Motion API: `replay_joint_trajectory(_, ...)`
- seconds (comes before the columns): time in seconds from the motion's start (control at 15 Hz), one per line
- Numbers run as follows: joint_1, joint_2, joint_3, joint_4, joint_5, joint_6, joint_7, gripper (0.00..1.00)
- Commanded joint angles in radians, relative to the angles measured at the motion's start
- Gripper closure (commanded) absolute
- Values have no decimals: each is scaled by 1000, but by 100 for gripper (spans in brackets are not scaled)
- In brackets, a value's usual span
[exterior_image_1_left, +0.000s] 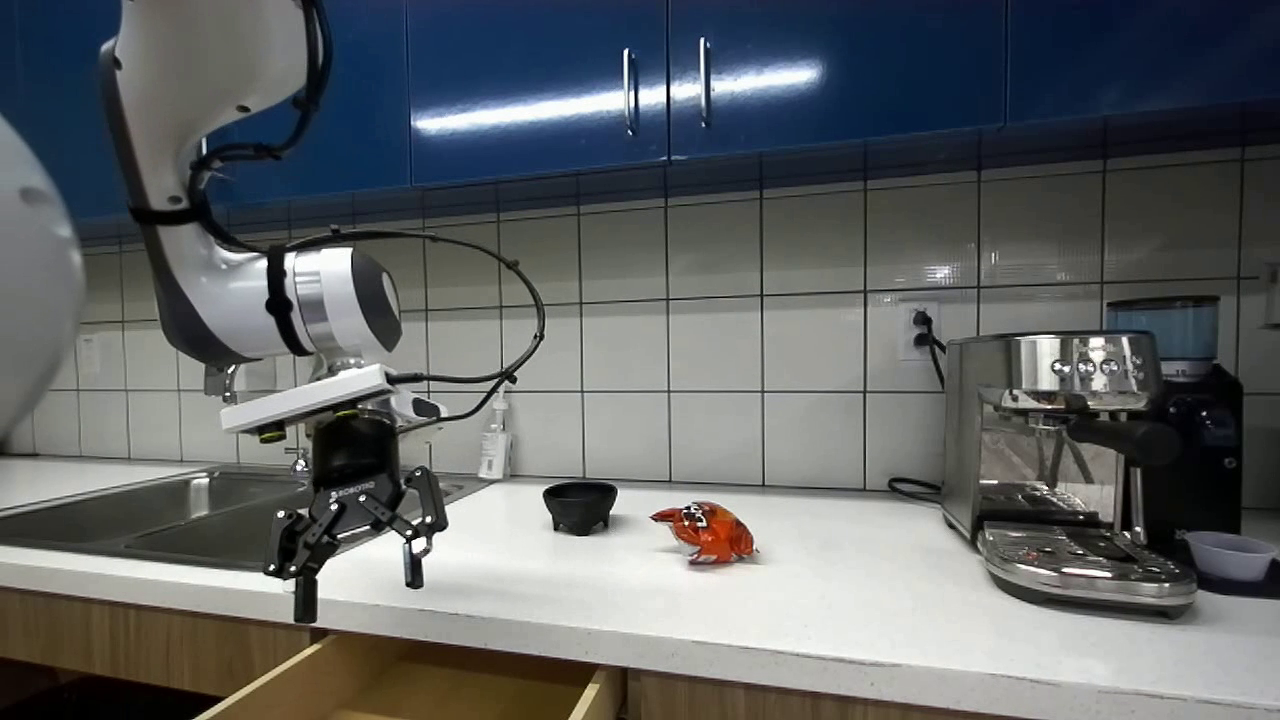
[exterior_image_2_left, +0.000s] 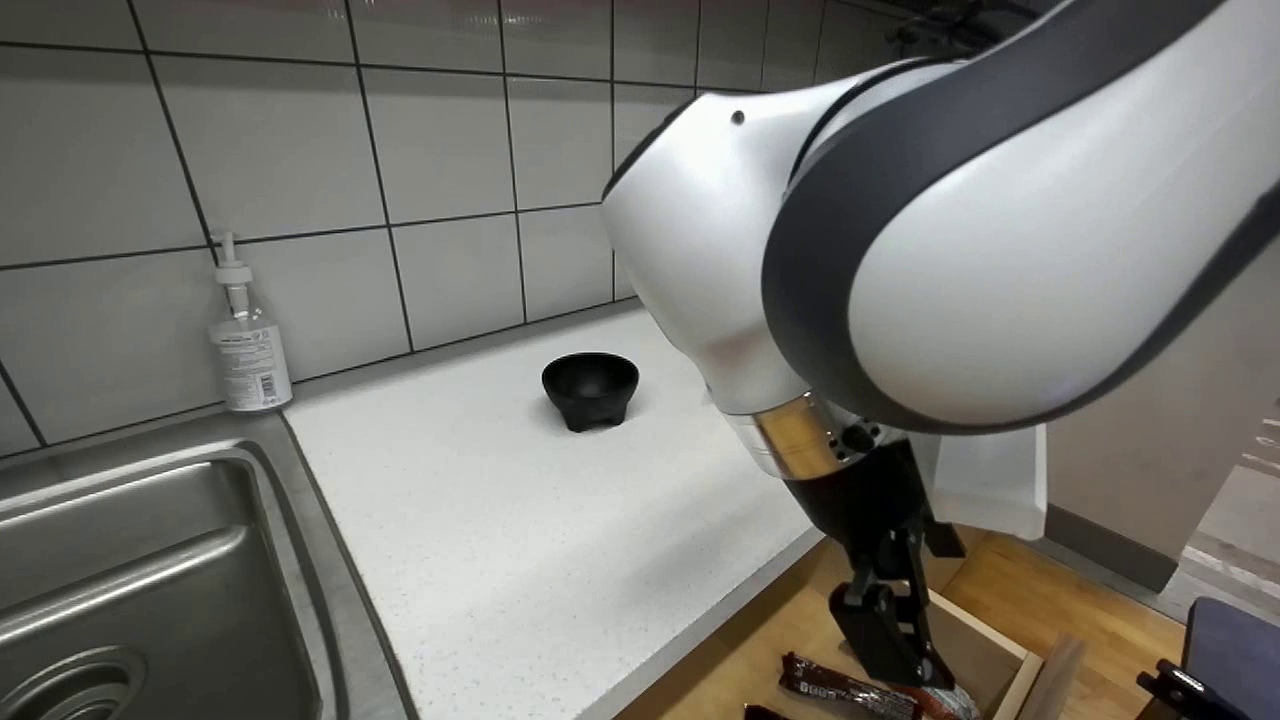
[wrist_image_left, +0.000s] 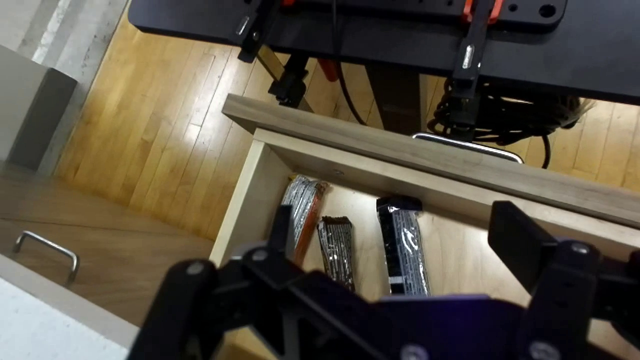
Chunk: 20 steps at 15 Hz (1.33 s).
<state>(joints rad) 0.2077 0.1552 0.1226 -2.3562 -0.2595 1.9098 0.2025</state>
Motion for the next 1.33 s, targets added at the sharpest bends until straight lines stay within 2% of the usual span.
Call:
replay_joint_trajectory(0.0, 2, -89, 17, -91, 30, -16, 84, 0)
replay_joint_trajectory(0.4, 5, -141, 35, -206, 108, 5, 210, 0)
replay_joint_trajectory(0.87, 7, -143, 54, -299, 203, 42, 287, 0)
replay_joint_trajectory(1.27, 0, -106, 49, -324, 195, 112, 300, 0)
